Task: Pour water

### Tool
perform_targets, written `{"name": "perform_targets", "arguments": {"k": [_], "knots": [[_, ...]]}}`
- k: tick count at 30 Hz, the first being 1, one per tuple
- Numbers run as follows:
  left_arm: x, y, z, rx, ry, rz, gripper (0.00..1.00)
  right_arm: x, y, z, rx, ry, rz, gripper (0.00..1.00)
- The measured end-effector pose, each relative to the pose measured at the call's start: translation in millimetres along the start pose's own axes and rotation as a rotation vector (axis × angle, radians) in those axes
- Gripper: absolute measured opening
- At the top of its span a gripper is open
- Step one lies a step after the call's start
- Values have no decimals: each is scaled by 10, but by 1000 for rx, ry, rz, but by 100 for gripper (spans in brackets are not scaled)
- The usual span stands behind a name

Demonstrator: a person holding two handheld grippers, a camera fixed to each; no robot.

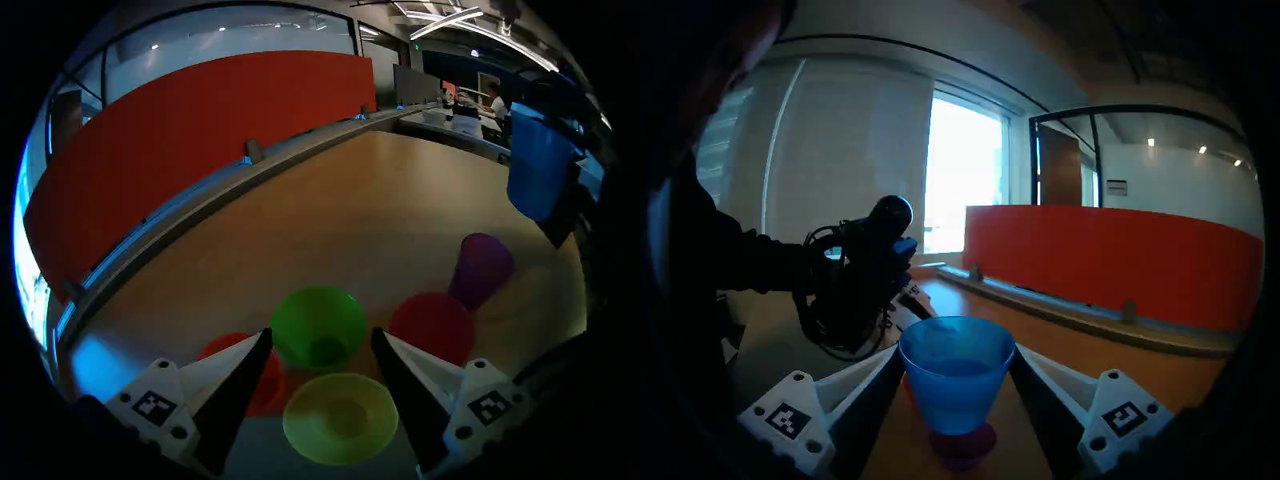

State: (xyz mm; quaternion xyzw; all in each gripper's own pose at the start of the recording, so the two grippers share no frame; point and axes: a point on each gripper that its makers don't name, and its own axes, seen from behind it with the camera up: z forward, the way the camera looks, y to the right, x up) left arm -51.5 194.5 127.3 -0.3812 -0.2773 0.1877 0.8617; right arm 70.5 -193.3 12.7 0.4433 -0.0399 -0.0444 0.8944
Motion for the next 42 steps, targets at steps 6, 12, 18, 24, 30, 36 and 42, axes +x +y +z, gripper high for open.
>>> {"name": "perform_targets", "arguments": {"k": [6, 12, 18, 24, 30, 36, 42], "knots": [[14, -18, 25, 4, -7, -8, 92, -15, 19, -8, -1, -2, 1, 91], [11, -20, 31, 3, -11, -2, 92, -24, 15, -4, 2, -2, 2, 91], [24, -13, 56, 1, -15, 1, 92, -28, 2, 2, 3, -3, 1, 91], [60, -32, 60, 1, -4, -5, 92, -39, 2, 1, 3, -5, 2, 91], [44, -25, 74, -2, -8, -7, 92, -38, -2, 6, 4, -6, 0, 91], [-8, -20, 91, 0, -20, -6, 92, -49, -3, 12, 5, -10, -3, 91], [-45, -35, 116, 2, -35, -14, 92, -53, -9, 19, 8, -13, -4, 91]]}}
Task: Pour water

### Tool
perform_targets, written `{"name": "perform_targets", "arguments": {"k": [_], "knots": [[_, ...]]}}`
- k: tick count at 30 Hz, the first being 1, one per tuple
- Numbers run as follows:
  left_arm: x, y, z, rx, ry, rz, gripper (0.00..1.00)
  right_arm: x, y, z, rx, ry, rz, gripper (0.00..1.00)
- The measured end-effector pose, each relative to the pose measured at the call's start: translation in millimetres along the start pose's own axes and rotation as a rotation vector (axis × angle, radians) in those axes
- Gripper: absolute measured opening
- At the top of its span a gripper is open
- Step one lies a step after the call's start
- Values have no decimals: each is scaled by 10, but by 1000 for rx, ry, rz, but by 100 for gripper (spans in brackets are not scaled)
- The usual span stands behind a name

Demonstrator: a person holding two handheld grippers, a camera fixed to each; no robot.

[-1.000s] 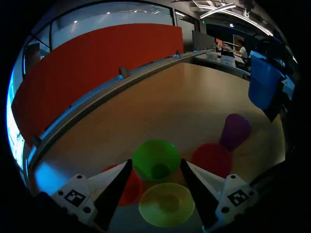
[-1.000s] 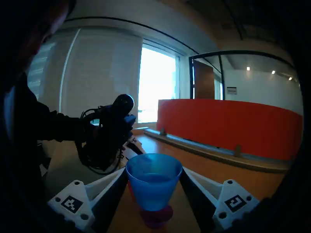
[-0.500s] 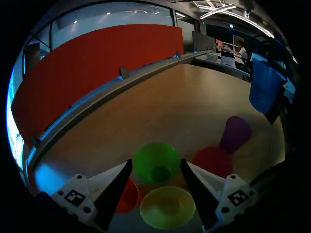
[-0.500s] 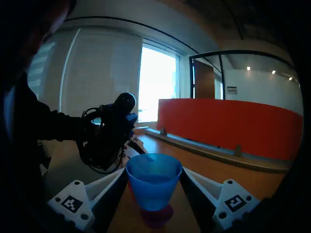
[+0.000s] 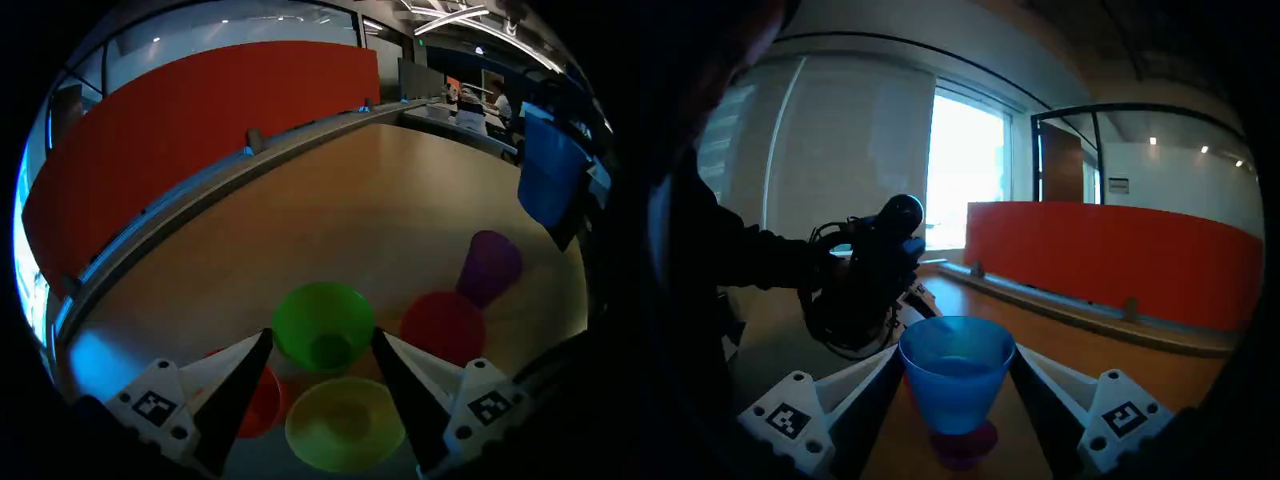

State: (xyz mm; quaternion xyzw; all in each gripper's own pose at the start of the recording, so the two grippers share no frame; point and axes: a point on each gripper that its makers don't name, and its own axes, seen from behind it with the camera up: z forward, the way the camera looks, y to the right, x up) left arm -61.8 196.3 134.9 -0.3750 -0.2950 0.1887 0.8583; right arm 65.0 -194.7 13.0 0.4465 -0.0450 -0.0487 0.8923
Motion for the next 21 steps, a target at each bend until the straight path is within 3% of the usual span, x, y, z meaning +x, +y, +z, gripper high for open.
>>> {"name": "perform_targets", "arguments": {"k": [21], "knots": [[-18, -16, 128, 6, -16, -1, 92, -28, 30, -10, -2, -3, 1, 91]]}}
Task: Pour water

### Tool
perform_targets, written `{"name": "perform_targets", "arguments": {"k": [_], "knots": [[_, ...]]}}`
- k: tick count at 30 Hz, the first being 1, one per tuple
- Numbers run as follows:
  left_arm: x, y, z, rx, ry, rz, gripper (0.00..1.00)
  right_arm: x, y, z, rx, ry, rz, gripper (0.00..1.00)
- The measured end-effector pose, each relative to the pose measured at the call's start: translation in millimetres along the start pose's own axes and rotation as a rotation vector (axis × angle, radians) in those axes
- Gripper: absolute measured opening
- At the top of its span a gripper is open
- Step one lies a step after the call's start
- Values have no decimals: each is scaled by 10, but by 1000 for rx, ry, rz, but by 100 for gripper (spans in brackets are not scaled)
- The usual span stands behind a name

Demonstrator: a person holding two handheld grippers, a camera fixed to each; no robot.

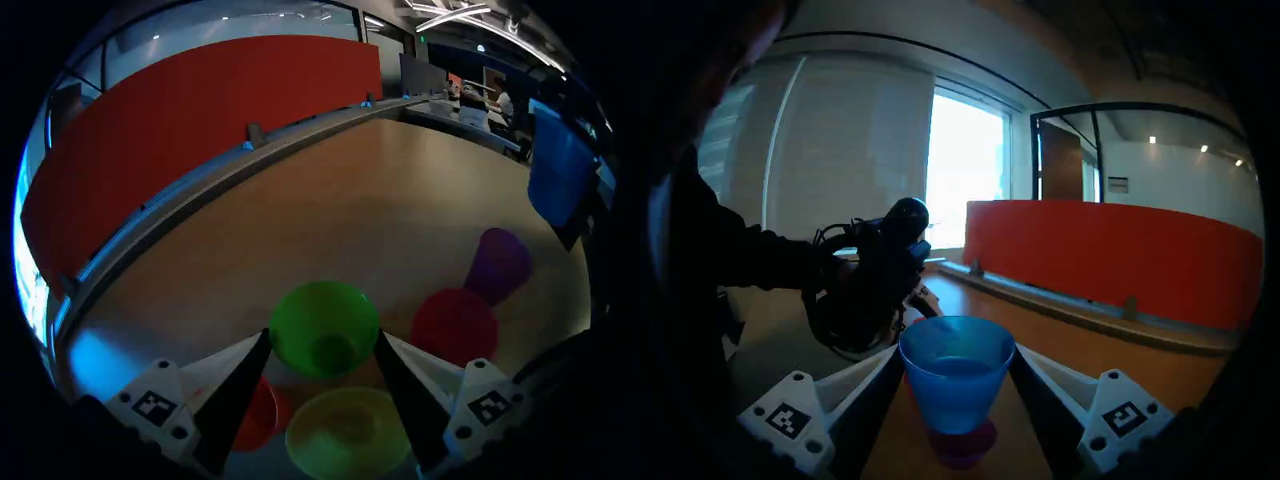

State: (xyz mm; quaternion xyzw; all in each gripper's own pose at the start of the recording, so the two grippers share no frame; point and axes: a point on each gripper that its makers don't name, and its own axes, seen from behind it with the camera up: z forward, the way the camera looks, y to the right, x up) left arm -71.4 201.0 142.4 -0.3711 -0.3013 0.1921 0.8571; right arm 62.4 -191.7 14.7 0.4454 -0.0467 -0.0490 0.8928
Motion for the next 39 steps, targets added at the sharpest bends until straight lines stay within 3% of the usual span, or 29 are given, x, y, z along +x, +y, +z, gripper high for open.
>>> {"name": "perform_targets", "arguments": {"k": [23, 29, 39], "knots": [[40, -31, 35, 16, 13, -9, 88, 2, 8, -16, -5, 1, 3, 91], [125, -80, -59, 26, 44, -33, 88, 3, 10, -22, -9, 2, 4, 91], [266, -107, -346, 56, 105, -38, 88, 71, -22, -35, -12, 6, -8, 91]]}}
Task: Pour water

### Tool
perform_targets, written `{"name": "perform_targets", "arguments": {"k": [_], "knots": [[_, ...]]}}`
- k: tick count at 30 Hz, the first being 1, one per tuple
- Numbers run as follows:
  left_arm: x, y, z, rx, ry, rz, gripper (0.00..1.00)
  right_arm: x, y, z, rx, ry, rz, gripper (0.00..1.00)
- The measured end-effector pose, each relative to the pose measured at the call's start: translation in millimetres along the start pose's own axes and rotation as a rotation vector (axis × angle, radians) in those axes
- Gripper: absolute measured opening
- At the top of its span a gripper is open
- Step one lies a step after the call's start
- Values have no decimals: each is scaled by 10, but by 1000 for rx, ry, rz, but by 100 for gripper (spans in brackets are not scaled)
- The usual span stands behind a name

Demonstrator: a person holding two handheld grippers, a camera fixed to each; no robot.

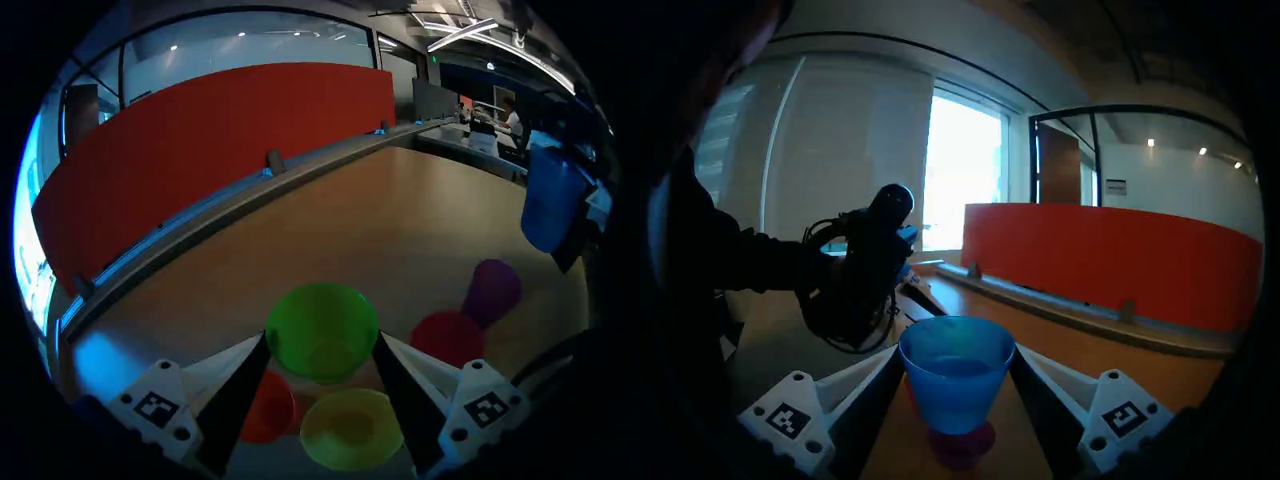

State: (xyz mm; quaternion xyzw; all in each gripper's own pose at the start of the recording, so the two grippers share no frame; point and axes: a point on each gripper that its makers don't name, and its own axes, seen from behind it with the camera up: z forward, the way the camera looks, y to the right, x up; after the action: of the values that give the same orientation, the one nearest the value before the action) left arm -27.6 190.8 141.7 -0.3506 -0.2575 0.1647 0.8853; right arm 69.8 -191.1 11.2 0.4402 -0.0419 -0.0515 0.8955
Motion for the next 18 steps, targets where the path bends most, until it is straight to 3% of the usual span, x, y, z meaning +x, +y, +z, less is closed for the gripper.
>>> {"name": "perform_targets", "arguments": {"k": [18], "knots": [[457, 142, -557, 25, 127, 18, 88, 170, -99, -77, -9, 5, -11, 91]]}}
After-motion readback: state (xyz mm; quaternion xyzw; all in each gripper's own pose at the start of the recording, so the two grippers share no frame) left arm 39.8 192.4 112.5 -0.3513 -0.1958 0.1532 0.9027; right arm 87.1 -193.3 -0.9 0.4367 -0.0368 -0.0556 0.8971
